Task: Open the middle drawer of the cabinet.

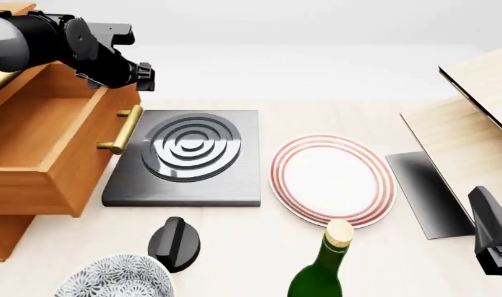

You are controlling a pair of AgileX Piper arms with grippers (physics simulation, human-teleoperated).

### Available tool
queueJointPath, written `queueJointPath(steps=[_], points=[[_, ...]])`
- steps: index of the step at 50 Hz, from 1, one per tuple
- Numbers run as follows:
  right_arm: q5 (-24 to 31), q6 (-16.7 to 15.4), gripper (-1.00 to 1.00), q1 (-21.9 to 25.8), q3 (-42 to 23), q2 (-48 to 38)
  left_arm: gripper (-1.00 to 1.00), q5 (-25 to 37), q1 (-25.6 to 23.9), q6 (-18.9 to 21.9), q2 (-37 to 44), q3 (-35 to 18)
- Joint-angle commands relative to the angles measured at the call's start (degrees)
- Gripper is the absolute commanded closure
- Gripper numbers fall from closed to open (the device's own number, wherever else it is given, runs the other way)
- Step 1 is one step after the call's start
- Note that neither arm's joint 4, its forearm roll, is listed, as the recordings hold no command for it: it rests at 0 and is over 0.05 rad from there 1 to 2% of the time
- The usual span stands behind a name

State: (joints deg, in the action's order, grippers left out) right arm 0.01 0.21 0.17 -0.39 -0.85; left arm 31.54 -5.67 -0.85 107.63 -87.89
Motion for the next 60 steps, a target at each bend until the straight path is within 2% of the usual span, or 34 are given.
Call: queueJointPath(steps=[1,9,19,36,45,50,51,59,60], points=[[0.00,0.01,-1.00,0.00,0.00,0.00,-1.00,0.60,-3.09,-0.12,2.46,-1.56],[0.00,-0.01,-1.00,-0.01,0.00,0.00,-1.00,1.83,-6.01,-0.72,4.99,-4.41],[0.00,0.00,-1.00,0.00,0.00,0.00,-1.00,2.62,-9.78,-1.63,5.35,-4.89],[0.00,-0.01,-1.00,0.00,0.00,0.00,-1.00,-1.23,-16.03,-5.95,0.73,4.92],[0.00,0.01,-1.00,0.00,0.00,0.01,-1.00,-1.67,-14.37,-4.41,-3.52,9.10],[0.00,0.01,-1.00,0.00,0.00,0.01,-1.00,-1.00,-14.97,-4.67,-4.52,9.15],[0.00,0.00,-1.00,-0.01,0.00,-0.01,-1.00,0.30,-13.97,-3.07,-7.22,9.21],[0.01,0.01,-1.00,0.01,0.00,0.02,-1.00,1.41,-10.97,-0.03,-11.09,9.27],[0.00,0.02,-1.00,0.00,0.00,0.00,-1.00,0.79,-9.45,1.67,-12.41,9.58]])
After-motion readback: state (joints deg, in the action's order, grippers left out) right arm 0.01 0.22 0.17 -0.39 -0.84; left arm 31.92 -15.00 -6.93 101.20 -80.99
